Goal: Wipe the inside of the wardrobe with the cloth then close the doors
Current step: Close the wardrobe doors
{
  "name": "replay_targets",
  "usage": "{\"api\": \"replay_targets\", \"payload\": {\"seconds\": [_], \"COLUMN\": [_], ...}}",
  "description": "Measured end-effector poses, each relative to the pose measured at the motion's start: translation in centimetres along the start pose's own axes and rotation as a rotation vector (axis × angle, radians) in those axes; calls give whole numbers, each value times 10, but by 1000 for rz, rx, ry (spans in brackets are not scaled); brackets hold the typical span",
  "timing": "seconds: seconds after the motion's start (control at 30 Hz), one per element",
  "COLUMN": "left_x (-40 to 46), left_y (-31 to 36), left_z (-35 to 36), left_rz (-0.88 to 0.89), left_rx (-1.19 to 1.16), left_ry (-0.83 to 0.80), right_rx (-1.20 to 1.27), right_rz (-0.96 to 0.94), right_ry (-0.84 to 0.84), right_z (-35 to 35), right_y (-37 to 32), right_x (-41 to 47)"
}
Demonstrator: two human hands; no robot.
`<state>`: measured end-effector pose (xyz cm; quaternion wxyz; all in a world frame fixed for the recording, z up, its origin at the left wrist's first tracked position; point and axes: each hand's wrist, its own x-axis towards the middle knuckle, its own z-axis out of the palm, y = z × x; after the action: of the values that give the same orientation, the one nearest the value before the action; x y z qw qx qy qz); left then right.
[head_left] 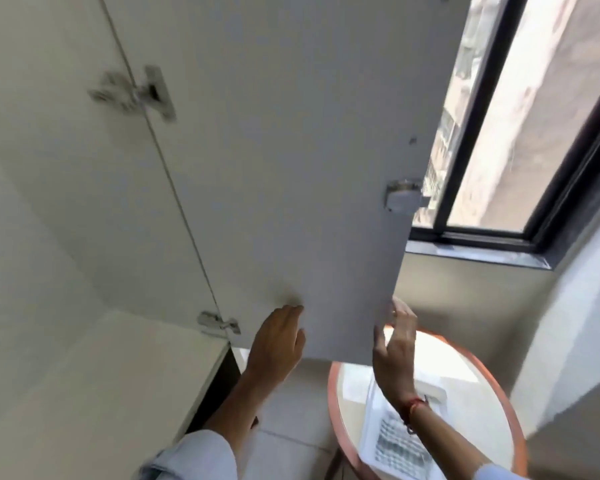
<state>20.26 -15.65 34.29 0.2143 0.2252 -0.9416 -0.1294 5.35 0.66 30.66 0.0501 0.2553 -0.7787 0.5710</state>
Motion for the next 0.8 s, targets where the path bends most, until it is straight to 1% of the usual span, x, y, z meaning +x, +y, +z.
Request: {"api": "replay_targets", "payload": {"seconds": [0.07,0.17,0.23,0.27,0.33,0.43,0.5,0.6,0.67,0.73,0.8], "left_x": [14,34,46,51,61,77,88,101,106,108,108], "left_y": [-4,-4,5,10,24,40,53,65,71,77,81], "left_z": [-57,-128,-170,-187,-219,-243,-253,-255,-255,-257,-260], "left_rz": [56,100,132,145,167,169,163,155,131,115,95], "left_rx": [60,114,144,151,141,137,135,141,147,141,151], "left_ry": [119,248,333,358,407,446,464,457,470,488,502], "right_rx": [84,205,292,314,331,329,316,295,302,305,345], "right_rz": [-88,-192,-179,-143,-125,-111,-189,-310,-356,-347,-310], "right_ry": [79,203,314,351,382,384,363,250,153,124,154], "right_z": [-6,-24,-40,-48,-62,-75,-85,-98,-102,-103,-103], "right_y": [-54,-125,-164,-177,-195,-208,-228,-267,-292,-310,-317], "right_x": [24,65,91,100,107,110,121,144,158,168,173]}}
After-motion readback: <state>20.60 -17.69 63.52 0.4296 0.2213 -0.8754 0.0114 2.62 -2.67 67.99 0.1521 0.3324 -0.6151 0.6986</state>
